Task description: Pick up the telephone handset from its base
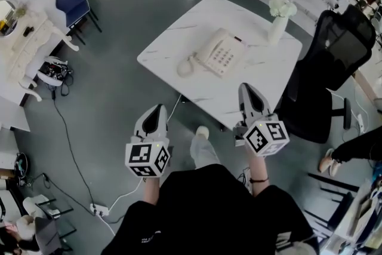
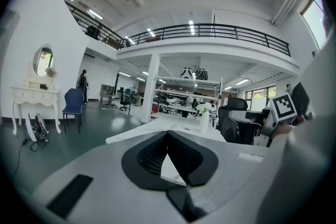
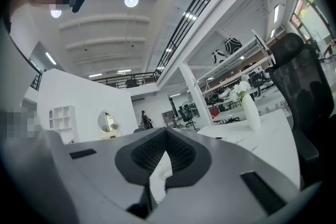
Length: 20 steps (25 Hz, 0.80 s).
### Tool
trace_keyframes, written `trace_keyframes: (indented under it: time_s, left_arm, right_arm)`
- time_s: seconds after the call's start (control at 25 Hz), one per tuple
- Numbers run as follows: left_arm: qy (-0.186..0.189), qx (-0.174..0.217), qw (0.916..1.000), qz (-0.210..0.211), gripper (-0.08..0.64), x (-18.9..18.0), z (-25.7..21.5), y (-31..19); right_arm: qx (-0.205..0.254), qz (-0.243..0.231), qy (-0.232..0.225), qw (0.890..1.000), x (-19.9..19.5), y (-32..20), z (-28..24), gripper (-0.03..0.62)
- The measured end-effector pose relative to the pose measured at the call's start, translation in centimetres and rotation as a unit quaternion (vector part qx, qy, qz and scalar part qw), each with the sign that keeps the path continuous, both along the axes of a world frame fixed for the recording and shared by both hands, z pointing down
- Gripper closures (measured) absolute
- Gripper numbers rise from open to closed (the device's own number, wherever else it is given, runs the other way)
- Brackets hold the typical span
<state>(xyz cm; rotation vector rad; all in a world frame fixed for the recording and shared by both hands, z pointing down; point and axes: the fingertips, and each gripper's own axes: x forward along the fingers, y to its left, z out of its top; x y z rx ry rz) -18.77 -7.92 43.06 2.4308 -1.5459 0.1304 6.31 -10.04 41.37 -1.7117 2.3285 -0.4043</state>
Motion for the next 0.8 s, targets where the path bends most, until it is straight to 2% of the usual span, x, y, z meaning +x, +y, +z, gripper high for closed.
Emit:
trace_keyframes:
  time_s: [0.28,0.8]
  left_arm:
    - [-0.001,-0.011,0.9995,0.028,0.560,1.7,0.3,-7.9]
    - [-0.011,-0.074,0.9922,0.100,0.560,6.3,3.7,-18.2]
  right_arm:
    - [-0.020,0.015,-0.001,1.000,0.6,-6.1,1.2,0.601]
    - [-0.058,0.061,-0.037,0.996,3.0,-15.1,3.1,0.601]
